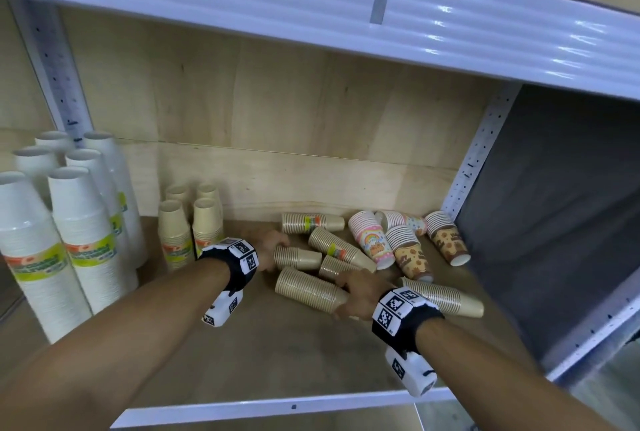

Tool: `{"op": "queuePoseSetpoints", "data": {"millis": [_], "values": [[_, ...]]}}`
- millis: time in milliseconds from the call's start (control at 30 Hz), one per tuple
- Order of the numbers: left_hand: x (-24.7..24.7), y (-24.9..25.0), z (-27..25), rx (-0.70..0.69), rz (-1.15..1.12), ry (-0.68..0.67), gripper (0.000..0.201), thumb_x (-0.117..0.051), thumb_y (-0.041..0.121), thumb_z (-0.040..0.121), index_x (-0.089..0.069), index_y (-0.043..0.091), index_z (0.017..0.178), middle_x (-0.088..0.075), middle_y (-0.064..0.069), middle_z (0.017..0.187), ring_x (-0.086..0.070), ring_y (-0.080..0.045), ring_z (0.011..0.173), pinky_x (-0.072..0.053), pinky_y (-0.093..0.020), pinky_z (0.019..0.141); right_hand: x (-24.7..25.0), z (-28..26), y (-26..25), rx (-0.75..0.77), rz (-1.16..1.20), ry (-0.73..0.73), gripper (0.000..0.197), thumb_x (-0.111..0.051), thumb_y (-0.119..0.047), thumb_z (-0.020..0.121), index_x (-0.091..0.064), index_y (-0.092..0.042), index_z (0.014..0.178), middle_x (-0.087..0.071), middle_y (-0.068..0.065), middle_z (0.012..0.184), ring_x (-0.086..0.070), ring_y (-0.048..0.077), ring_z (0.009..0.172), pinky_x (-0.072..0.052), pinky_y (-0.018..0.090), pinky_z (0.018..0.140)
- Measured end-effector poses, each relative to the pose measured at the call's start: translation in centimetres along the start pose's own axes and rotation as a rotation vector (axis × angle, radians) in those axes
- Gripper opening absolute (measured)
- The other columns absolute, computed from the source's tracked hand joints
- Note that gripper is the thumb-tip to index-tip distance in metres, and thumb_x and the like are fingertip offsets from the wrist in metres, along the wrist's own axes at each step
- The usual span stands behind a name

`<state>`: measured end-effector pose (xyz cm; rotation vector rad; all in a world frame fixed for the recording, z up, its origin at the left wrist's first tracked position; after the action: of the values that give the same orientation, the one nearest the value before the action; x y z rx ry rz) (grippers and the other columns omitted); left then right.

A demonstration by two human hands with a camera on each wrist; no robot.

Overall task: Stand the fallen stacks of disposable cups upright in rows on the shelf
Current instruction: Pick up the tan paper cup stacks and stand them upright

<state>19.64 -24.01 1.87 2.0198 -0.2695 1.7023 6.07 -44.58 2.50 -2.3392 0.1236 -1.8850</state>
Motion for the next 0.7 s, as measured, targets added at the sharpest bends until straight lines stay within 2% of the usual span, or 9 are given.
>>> {"op": "queuePoseSetpoints", "data": {"millis": [67, 167, 233, 300, 433, 533, 633, 700], "values": [[0.2, 0.2, -0.2, -0.003, -0.013, 0.008, 0.060, -0.079, 0.012, 0.075, -0.055, 0.025, 0.128, -0.053, -0.001, 0.129, -0.051, -0.022, 0.117, -0.038, -0.027, 0.096, 0.3, -0.1, -0.2, -0.003, -0.014, 0.003, 0.058, -0.073, -0.052, 0.070, -0.060, -0.024, 0.119, -0.064, -0.002, 0.110, -0.060, 0.017, 0.096, -0.044, 0.028, 0.073], [1.0, 0.3, -0.7, -0.007, -0.025, 0.027, 0.058, -0.079, 0.016, 0.075, -0.055, 0.023, 0.127, -0.055, -0.002, 0.127, -0.054, -0.022, 0.115, -0.041, -0.027, 0.094, 1.2, -0.3, -1.0, -0.011, -0.038, 0.017, 0.048, -0.074, -0.042, 0.075, -0.062, -0.019, 0.116, -0.063, 0.000, 0.106, -0.059, 0.018, 0.093, -0.039, 0.027, 0.070], [1.7, 0.2, -1.1, -0.002, -0.036, 0.048, 0.058, -0.077, 0.024, 0.076, -0.053, 0.027, 0.128, -0.059, -0.001, 0.124, -0.058, -0.022, 0.108, -0.044, -0.027, 0.088, 2.0, -0.4, -1.5, -0.002, -0.027, 0.038, 0.045, -0.074, -0.040, 0.075, -0.063, -0.018, 0.112, -0.062, 0.000, 0.101, -0.060, 0.019, 0.091, -0.042, 0.027, 0.070], [2.6, 0.1, -1.6, -0.001, -0.050, 0.052, 0.059, -0.075, 0.028, 0.078, -0.049, 0.029, 0.130, -0.061, 0.000, 0.122, -0.060, -0.022, 0.105, -0.047, -0.029, 0.087, 2.9, -0.6, -1.8, 0.021, 0.009, 0.055, 0.046, -0.074, -0.040, 0.073, -0.065, -0.020, 0.114, -0.065, -0.001, 0.104, -0.061, 0.019, 0.094, -0.048, 0.028, 0.072], [4.4, 0.1, -2.7, -0.013, -0.127, 0.061, 0.065, -0.075, 0.023, 0.076, -0.045, 0.028, 0.134, -0.060, 0.002, 0.126, -0.060, -0.022, 0.108, -0.050, -0.036, 0.092, 5.3, -0.6, -2.8, 0.026, 0.043, 0.098, 0.044, -0.074, -0.033, 0.076, -0.066, -0.017, 0.116, -0.065, 0.001, 0.113, -0.062, 0.020, 0.101, -0.049, 0.027, 0.078], [5.0, 0.2, -3.3, -0.007, -0.215, 0.080, 0.071, -0.077, 0.015, 0.076, -0.042, 0.022, 0.138, -0.056, 0.001, 0.131, -0.056, -0.022, 0.113, -0.046, -0.032, 0.090, 7.0, 0.0, -3.8, 0.011, 0.087, 0.130, 0.047, -0.075, -0.036, 0.076, -0.062, -0.015, 0.117, -0.061, 0.003, 0.113, -0.060, 0.021, 0.101, -0.050, 0.031, 0.081], [5.0, -0.1, -3.7, 0.017, -0.271, 0.103, 0.067, -0.079, 0.014, 0.075, -0.043, 0.019, 0.131, -0.058, -0.002, 0.125, -0.058, -0.023, 0.107, -0.046, -0.030, 0.084, 7.9, 1.3, -4.8, -0.017, 0.142, 0.172, 0.050, -0.074, -0.033, 0.076, -0.056, -0.016, 0.120, -0.056, 0.005, 0.116, -0.057, 0.022, 0.103, -0.051, 0.035, 0.084], [4.8, -0.3, -4.2, 0.036, -0.300, 0.115, 0.064, -0.080, 0.016, 0.073, -0.042, 0.019, 0.124, -0.060, -0.001, 0.115, -0.059, -0.024, 0.103, -0.048, -0.032, 0.081, 8.3, 2.4, -5.9, -0.014, 0.139, 0.212, 0.048, -0.074, -0.032, 0.074, -0.055, -0.016, 0.115, -0.058, 0.006, 0.113, -0.058, 0.024, 0.098, -0.052, 0.036, 0.080]]}}
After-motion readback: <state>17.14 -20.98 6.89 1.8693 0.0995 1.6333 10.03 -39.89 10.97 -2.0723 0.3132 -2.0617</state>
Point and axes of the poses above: each hand's wrist, its own z-axis towards the middle knuckle, its own x-axis out of the back of the hand, y = z × x, the point moved 1 cm from there along z, towards the middle knuckle
